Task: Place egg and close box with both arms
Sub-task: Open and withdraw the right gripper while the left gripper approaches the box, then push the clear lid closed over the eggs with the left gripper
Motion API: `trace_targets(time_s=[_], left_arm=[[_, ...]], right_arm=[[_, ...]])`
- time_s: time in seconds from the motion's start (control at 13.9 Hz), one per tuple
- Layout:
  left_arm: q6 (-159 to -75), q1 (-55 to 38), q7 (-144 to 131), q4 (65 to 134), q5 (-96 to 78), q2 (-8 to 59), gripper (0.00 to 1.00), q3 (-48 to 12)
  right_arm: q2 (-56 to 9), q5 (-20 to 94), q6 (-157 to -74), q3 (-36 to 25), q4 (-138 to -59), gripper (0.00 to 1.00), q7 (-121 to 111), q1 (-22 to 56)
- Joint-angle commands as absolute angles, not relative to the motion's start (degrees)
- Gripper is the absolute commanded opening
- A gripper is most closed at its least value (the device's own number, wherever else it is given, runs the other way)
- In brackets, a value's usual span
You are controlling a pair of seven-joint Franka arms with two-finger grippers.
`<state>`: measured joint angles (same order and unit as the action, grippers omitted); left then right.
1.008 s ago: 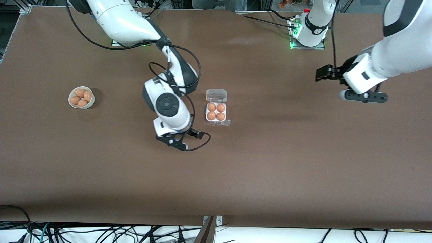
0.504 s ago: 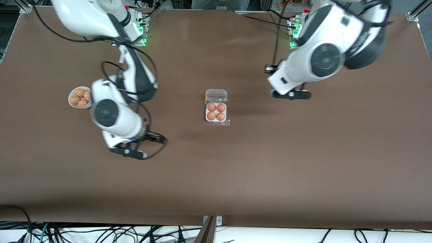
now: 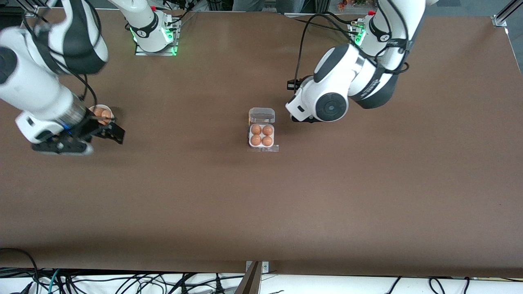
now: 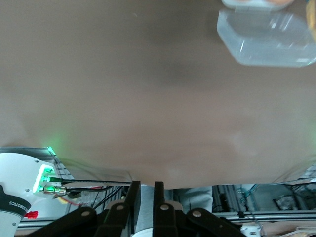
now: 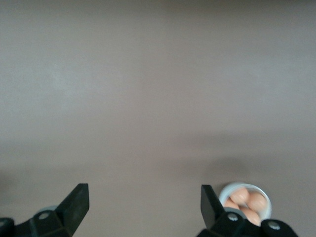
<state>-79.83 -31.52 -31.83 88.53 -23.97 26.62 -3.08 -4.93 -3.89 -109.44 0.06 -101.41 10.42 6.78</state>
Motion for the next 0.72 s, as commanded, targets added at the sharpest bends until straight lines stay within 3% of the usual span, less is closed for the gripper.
trace_targets(time_s=[0.0,0.22,0.43,0.65], left_arm=[[-80.5,-35.4,-32.8,85.1,-25.6,31.2,0.18,-2.2],[-82.1,-36.4,-32.8,83.2,-29.6,35.5,0.17,-2.2],[-83.4,-36.8,-32.9,83.1,-31.5,36.7,0.09,-2.2],[-87.0,-38.1,-34.9,83.1,-31.5,38.1,0.08,-2.2]], right_arm=[[1.6,-4.4,-103.0,1.0,-102.3,1.00,9.9,4.8],[1.8,-4.6,-91.8,0.1,-95.5,1.00,9.8,4.0],[3.0,-3.1,-91.2,-3.0,-94.9,1.00,9.5,3.6],[3.0,-0.9,-93.1,-3.4,-95.6,1.00,6.7,2.9]])
